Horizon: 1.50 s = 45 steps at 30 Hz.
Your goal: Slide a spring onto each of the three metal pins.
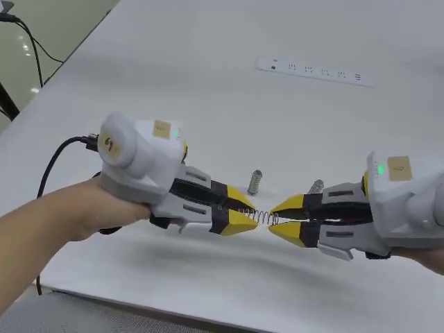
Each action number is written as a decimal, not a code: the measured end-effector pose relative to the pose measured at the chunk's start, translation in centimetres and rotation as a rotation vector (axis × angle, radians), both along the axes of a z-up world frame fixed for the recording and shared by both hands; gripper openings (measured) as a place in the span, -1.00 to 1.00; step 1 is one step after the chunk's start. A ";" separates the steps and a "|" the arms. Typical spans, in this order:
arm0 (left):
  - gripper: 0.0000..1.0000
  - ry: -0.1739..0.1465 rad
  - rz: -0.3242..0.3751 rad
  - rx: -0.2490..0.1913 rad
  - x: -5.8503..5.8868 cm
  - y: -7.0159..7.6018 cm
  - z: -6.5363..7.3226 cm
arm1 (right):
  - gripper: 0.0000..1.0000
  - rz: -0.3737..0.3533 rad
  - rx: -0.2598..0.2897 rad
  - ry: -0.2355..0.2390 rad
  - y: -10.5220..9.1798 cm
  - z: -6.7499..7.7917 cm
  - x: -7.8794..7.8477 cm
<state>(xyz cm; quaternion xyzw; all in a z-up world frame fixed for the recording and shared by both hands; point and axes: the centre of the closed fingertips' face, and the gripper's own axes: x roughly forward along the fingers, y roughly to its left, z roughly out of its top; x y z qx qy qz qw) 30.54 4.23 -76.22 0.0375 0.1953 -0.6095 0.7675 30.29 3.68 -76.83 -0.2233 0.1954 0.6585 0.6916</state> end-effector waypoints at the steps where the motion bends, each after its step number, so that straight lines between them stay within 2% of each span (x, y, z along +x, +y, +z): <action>1: -0.93 0.001 0.001 0.002 0.0 0.0 -0.1 | -0.86 -0.001 0.008 -0.002 0.0 0.3 0.1; 5: -0.94 -0.002 -0.002 0.019 -0.1 0.1 -0.5 | -0.87 0.005 0.028 -0.013 0.4 1.3 0.1; 7: -0.94 -0.009 0.000 0.023 0.0 0.1 -0.5 | -0.87 0.018 0.016 -0.035 0.6 1.3 0.0; 11: -0.94 -0.008 0.005 0.028 0.1 0.1 -0.6 | -0.86 0.023 0.022 -0.044 0.8 1.6 -0.1; 17: -0.95 -0.024 -0.005 0.051 0.0 -0.2 -1.0 | -0.85 0.037 0.068 -0.057 2.2 3.1 -0.3; 24: -0.95 -0.025 -0.009 0.044 0.1 -0.7 -0.9 | -0.86 0.056 0.100 -0.101 3.5 4.0 -0.7; 25: -0.95 -0.025 -0.011 0.045 0.0 -0.8 -0.9 | -0.87 0.055 0.122 -0.104 3.8 4.3 -0.7; 26: -0.95 -0.026 -0.016 0.030 -0.1 -1.1 -0.7 | -0.87 0.054 0.114 -0.102 3.9 4.2 -0.8; 28: -0.95 -0.032 -0.020 0.046 -0.2 -1.1 -0.8 | -0.87 0.061 0.113 -0.126 4.1 4.1 -0.8; 45: -0.95 -0.034 -0.013 0.021 -0.2 -0.6 -0.3 | -0.86 0.048 0.117 -0.140 4.1 4.5 -0.4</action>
